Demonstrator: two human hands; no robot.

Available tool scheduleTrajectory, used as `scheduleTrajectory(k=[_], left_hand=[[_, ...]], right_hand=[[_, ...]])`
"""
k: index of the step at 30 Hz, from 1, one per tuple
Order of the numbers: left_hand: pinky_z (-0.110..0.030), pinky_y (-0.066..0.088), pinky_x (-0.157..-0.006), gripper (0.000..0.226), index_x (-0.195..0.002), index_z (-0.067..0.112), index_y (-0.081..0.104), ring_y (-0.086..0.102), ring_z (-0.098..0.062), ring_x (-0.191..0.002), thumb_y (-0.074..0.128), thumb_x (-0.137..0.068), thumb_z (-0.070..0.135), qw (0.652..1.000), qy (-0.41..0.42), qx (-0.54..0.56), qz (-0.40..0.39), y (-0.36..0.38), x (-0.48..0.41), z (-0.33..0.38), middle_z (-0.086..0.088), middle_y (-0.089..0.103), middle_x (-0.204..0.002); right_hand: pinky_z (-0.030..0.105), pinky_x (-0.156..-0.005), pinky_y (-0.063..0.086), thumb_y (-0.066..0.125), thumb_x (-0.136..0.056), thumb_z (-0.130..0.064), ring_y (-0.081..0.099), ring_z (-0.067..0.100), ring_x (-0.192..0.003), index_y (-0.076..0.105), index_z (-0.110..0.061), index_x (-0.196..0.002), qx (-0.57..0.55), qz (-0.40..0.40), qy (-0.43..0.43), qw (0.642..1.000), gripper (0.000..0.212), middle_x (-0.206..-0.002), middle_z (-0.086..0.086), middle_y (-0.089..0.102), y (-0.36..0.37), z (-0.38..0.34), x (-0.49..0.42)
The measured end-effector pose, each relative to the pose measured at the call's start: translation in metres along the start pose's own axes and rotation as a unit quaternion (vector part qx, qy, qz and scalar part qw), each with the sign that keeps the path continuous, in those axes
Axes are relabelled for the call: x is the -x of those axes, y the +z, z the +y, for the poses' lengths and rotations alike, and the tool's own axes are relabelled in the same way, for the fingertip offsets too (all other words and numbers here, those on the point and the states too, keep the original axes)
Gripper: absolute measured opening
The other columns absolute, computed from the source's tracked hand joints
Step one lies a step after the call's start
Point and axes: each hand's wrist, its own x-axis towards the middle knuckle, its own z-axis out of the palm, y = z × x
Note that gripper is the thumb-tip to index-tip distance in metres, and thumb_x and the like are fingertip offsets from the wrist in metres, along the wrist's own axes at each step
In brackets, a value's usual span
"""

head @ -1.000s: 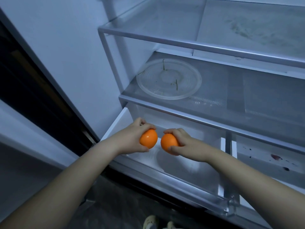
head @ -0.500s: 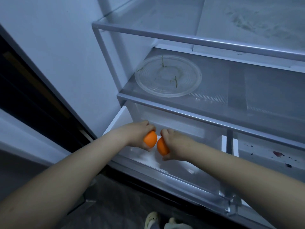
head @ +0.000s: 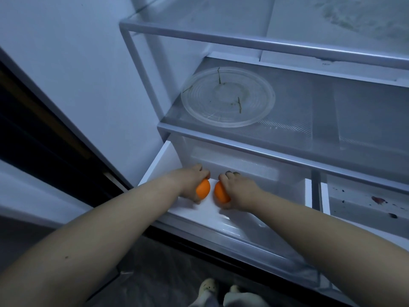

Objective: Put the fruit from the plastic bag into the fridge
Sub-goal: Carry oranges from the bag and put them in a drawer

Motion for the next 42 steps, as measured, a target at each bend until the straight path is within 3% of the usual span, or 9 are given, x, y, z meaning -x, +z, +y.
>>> scheduleTrajectory(k=[19, 24, 27, 31, 36, 42], left_hand=[[-0.038, 0.043, -0.093, 0.093, -0.14, 0.025, 0.028, 0.044, -0.029, -0.12, 0.083, -0.064, 0.032, 1.0, 0.027, -0.008, -0.012, 0.014, -0.008, 0.0, -0.005, 0.035, -0.137], [-0.039, 0.045, -0.093, 0.094, -0.143, 0.026, 0.025, 0.045, -0.027, -0.122, 0.079, -0.067, 0.036, 1.0, 0.005, -0.003, 0.006, 0.005, -0.001, 0.003, -0.003, 0.033, -0.14], [-0.036, 0.039, -0.102, 0.086, -0.145, 0.025, 0.024, 0.041, -0.024, -0.129, 0.07, -0.076, 0.045, 0.998, -0.002, 0.035, 0.045, -0.008, 0.016, 0.009, -0.003, 0.031, -0.147], [-0.034, 0.037, -0.102, 0.067, -0.14, 0.025, 0.036, 0.043, -0.021, -0.126, 0.06, -0.083, 0.052, 0.99, -0.006, 0.076, 0.121, -0.033, 0.06, 0.024, -0.003, 0.04, -0.142], [-0.03, 0.037, -0.096, 0.058, -0.138, 0.028, 0.038, 0.042, -0.013, -0.125, 0.046, -0.089, 0.057, 0.966, -0.047, 0.021, 0.252, -0.05, 0.134, 0.06, 0.006, 0.042, -0.14], [-0.033, 0.035, -0.1, 0.066, -0.136, 0.023, 0.044, 0.044, -0.015, -0.125, 0.018, -0.086, 0.058, 0.923, -0.081, -0.05, 0.373, -0.032, 0.199, 0.112, 0.003, 0.049, -0.136]], right_hand=[[0.037, -0.095, 0.044, 0.073, -0.068, -0.057, 0.044, 0.026, -0.119, 0.031, -0.014, -0.137, 0.033, -0.007, -0.007, 0.999, 0.092, -0.134, 0.009, 0.042, 0.015, -0.004, -0.004], [0.037, -0.099, 0.037, 0.069, -0.071, -0.059, 0.04, 0.028, -0.123, 0.027, -0.012, -0.142, 0.027, -0.007, -0.012, 1.0, 0.095, -0.138, 0.011, 0.039, 0.003, -0.006, 0.005], [0.036, -0.1, 0.036, 0.065, -0.077, -0.054, 0.038, 0.028, -0.127, 0.025, -0.01, -0.143, 0.03, 0.009, -0.029, 0.999, 0.089, -0.141, 0.012, 0.036, -0.016, -0.009, 0.018], [0.039, -0.094, 0.042, 0.056, -0.087, -0.045, 0.039, 0.026, -0.126, 0.027, -0.015, -0.143, 0.022, 0.054, -0.039, 0.998, 0.07, -0.14, 0.009, 0.038, -0.045, -0.015, 0.044], [0.033, -0.1, 0.034, 0.052, -0.091, -0.043, 0.04, 0.022, -0.127, 0.035, -0.017, -0.14, 0.007, 0.165, -0.085, 0.983, 0.057, -0.139, 0.004, 0.043, -0.079, -0.024, 0.092], [0.033, -0.095, 0.035, 0.049, -0.091, -0.045, 0.048, 0.026, -0.117, 0.052, -0.011, -0.127, -0.011, 0.268, -0.137, 0.954, 0.049, -0.125, 0.006, 0.054, -0.082, -0.029, 0.145]])
